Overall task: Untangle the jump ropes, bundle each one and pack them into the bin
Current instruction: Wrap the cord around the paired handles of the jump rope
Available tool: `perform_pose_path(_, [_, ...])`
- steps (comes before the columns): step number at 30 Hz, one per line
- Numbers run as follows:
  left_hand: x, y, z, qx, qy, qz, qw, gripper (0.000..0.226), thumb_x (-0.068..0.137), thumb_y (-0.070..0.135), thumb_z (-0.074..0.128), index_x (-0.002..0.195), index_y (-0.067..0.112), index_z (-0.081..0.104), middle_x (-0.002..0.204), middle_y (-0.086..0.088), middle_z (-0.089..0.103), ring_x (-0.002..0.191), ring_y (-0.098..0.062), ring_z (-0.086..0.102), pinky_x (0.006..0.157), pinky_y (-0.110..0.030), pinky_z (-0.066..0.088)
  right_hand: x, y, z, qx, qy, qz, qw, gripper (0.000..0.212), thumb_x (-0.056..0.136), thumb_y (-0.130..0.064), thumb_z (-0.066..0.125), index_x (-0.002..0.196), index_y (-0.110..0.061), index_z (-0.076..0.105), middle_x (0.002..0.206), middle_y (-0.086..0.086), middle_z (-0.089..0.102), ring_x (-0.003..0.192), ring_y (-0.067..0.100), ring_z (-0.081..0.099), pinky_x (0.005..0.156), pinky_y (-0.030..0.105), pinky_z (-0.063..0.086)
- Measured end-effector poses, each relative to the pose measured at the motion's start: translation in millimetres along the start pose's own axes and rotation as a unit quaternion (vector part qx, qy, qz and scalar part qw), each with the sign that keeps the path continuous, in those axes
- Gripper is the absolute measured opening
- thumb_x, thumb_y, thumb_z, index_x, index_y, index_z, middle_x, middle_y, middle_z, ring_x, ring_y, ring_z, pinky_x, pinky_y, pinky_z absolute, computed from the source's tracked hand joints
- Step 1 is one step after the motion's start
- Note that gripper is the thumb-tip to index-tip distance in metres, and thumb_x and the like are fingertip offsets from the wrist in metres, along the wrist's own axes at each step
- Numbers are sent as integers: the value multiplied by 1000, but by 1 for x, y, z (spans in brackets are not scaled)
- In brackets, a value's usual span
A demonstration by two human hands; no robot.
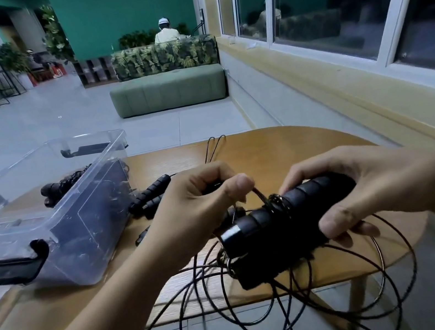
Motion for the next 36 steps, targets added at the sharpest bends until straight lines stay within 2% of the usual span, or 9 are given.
perform_pose_path(3, [0, -1, 6, -26, -28, 9, 999, 36, 95, 48, 71, 77, 17, 69, 64, -10, 50, 59, -16, 47, 54, -29, 36, 1, -9, 4, 73, -21, -56, 996, 45, 90, -1, 79, 132, -4, 63, 102, 23, 69, 72, 28, 70, 51, 24, 56])
perform_pose_path(7, [-4, -13, 14, -48, -3, -40, 998, 29, 83, 17, 70, 61, 35, 72, 61, 12, 61, 60, -1, 58, 63, -24, 54, 7, -12, 0, 174, 19, -126, 977, 56, 84, -23, 91, 129, -6, 61, 96, 24, 65, 67, 27, 69, 49, 24, 57])
perform_pose_path(9, [-6, -20, 23, -59, -5, -63, 996, 49, 105, 19, 62, 58, 31, 60, 56, 11, 41, 52, -4, 38, 54, -19, 38, 9, -15, -4, 208, 59, -162, 963, 65, 82, -25, 93, 133, -3, 60, 100, 25, 64, 69, 25, 70, 50, 23, 57])
perform_pose_path(12, [-7, -15, 36, -74, -28, -60, 995, 38, 111, 35, 44, 88, 14, 64, 62, 5, 29, 53, -11, 23, 49, -19, 25, 10, -17, -14, 235, 137, -193, 943, 66, 78, -29, 95, 132, -6, 64, 96, 24, 66, 71, 24, 69, 51, 22, 56])
perform_pose_path(18, [-13, -21, 52, -55, -74, -93, 991, 30, 111, 36, 48, 95, 13, 59, 67, 4, 32, 58, -13, 27, 52, -26, 24, -2, -17, -39, 155, 370, -212, 891, 42, 81, -20, 79, 121, -11, 68, 100, 14, 74, 77, 30, 72, 56, 27, 56])
perform_pose_path(24, [-16, -20, 55, 57, -123, -56, 989, 27, 113, 33, 49, 101, 12, 61, 62, 10, 42, 51, -11, 38, 49, -26, 34, -29, -12, -67, -100, 536, -141, 827, 37, 92, -17, 84, 124, -24, 67, 93, 2, 77, 76, 24, 78, 62, 35, 63])
perform_pose_path(27, [-14, -11, 47, 117, -108, -31, 987, 24, 110, 36, 52, 98, 19, 65, 61, 9, 46, 51, -9, 44, 50, -23, 36, -30, -5, -72, -195, 520, -59, 829, 40, 89, -18, 88, 120, -36, 70, 85, -4, 77, 70, 13, 76, 62, 26, 61])
perform_pose_path(32, [-7, 3, 23, 128, -59, 19, 990, 26, 106, 40, 60, 88, 25, 71, 59, 3, 47, 52, -11, 43, 51, -26, 33, -15, 13, -68, -237, 389, 26, 890, 40, 88, -24, 88, 116, -46, 70, 89, -5, 77, 75, 17, 77, 68, 43, 65])
perform_pose_path(36, [-5, 7, 5, 110, -5, 39, 993, 27, 104, 40, 62, 89, 21, 73, 55, 17, 46, 51, -5, 37, 51, -23, 29, -8, 14, -52, -205, 287, 23, 935, 38, 91, -22, 85, 119, -42, 70, 98, -4, 76, 82, 20, 76, 67, 40, 64])
Point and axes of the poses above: each hand's wrist, its own x-axis towards the middle knuckle, its own z-axis out of the palm, y = z × x, the point moved 8 cm from there along x, towards the middle knuckle
